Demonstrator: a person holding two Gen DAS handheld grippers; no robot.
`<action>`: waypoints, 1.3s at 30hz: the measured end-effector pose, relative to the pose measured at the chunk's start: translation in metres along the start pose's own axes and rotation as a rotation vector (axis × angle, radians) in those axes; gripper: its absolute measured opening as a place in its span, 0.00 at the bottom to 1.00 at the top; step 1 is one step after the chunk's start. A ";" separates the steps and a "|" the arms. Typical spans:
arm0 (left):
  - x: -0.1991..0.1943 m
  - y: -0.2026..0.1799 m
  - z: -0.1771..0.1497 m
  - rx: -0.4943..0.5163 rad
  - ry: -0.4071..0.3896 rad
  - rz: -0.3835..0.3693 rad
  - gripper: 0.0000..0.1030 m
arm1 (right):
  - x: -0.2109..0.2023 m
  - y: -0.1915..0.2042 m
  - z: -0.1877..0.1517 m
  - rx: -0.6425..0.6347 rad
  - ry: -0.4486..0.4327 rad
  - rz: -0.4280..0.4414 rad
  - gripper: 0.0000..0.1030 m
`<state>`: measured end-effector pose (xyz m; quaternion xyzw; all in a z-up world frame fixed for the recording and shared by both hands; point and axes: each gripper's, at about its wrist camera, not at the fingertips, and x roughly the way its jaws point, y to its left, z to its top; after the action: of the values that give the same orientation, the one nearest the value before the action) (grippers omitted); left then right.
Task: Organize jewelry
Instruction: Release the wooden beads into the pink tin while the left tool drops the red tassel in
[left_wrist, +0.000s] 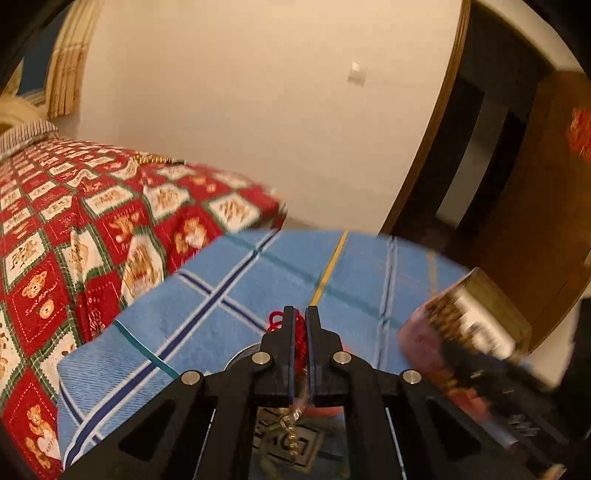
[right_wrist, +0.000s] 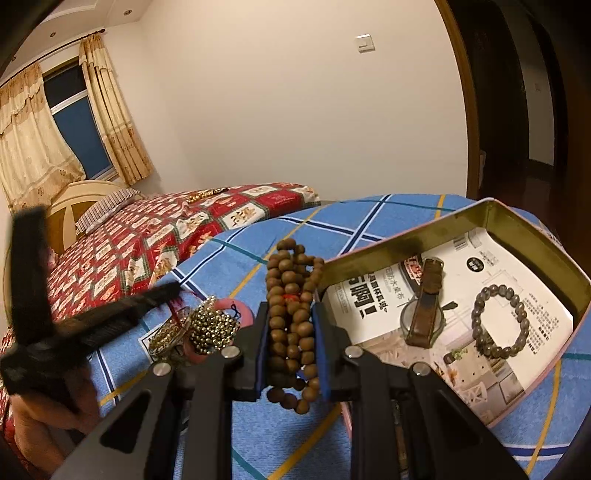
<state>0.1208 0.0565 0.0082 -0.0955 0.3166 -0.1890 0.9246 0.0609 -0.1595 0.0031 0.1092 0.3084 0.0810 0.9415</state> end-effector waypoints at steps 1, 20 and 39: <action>-0.007 0.000 0.003 -0.007 -0.019 -0.018 0.03 | -0.001 0.000 0.000 0.000 -0.003 0.000 0.24; -0.084 -0.033 0.016 0.042 -0.173 -0.139 0.03 | -0.023 -0.003 0.003 0.012 -0.080 0.000 0.24; -0.019 -0.138 0.000 0.191 -0.080 -0.265 0.03 | -0.068 -0.093 0.017 0.055 -0.180 -0.198 0.24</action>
<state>0.0668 -0.0613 0.0596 -0.0553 0.2449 -0.3345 0.9083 0.0248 -0.2666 0.0316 0.1108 0.2340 -0.0310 0.9654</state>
